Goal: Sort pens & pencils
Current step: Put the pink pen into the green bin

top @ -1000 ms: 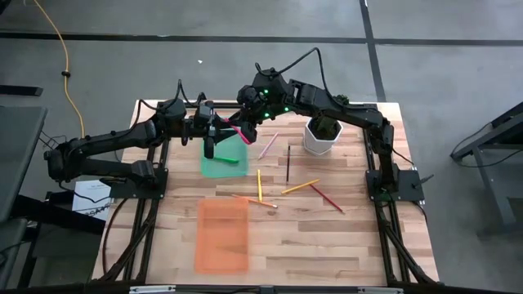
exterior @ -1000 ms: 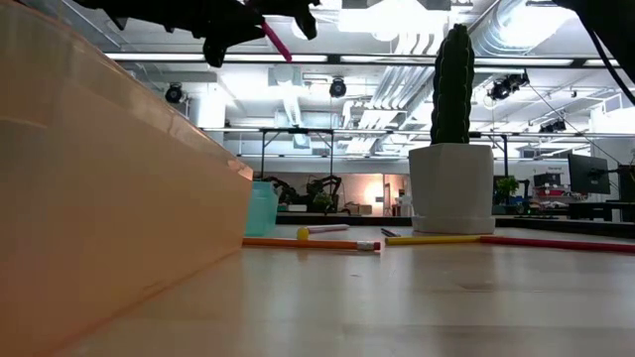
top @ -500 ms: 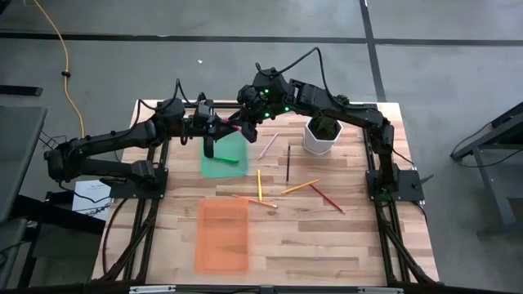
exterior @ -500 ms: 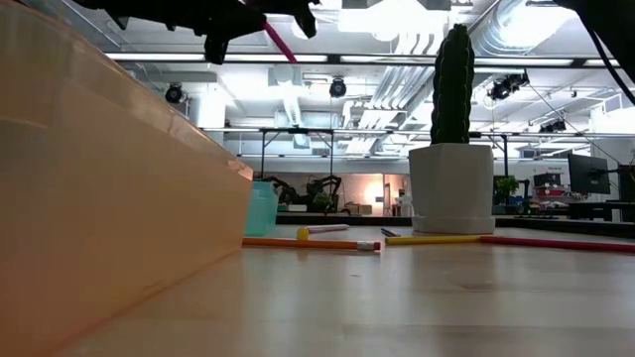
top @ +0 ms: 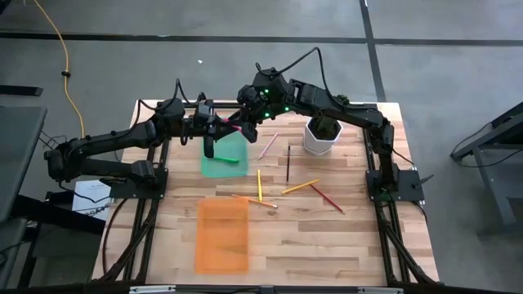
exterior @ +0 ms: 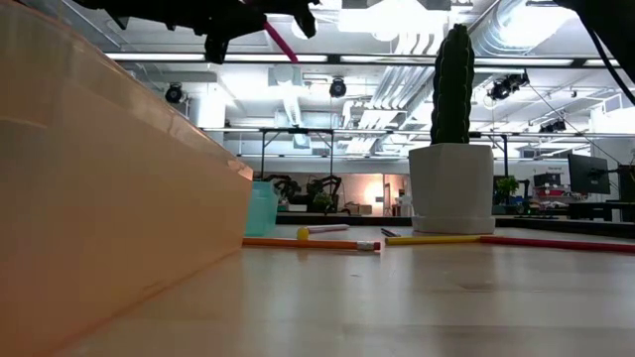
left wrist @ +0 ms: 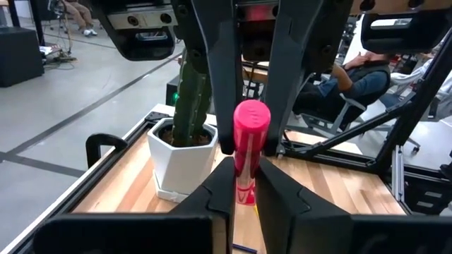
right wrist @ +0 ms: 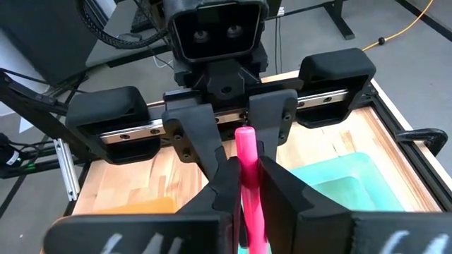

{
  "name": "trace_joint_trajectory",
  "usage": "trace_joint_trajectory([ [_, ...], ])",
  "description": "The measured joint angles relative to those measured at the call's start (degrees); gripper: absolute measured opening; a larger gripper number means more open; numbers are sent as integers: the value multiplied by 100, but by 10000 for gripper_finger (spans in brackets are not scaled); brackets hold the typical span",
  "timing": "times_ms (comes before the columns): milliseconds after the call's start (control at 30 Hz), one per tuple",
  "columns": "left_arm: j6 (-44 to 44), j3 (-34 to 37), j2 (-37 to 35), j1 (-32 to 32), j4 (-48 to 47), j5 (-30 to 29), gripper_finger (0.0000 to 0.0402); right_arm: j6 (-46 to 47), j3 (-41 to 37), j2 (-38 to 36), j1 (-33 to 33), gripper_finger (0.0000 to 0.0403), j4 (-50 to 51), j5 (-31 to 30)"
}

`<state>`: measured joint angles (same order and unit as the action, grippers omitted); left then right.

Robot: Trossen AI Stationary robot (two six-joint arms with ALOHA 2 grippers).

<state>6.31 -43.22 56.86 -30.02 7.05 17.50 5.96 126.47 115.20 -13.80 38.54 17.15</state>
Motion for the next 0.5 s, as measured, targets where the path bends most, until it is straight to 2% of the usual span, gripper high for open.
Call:
trace_joint_trajectory([
  [133, -5, -2, 0, 0, 5, -16, 25, 0, -1, 0, -1, 43, 2, 0],
  [500, -9, -4, -4, 0, 44, -30, 38, 22, -9, 7, -4, 117, 35, -4],
])
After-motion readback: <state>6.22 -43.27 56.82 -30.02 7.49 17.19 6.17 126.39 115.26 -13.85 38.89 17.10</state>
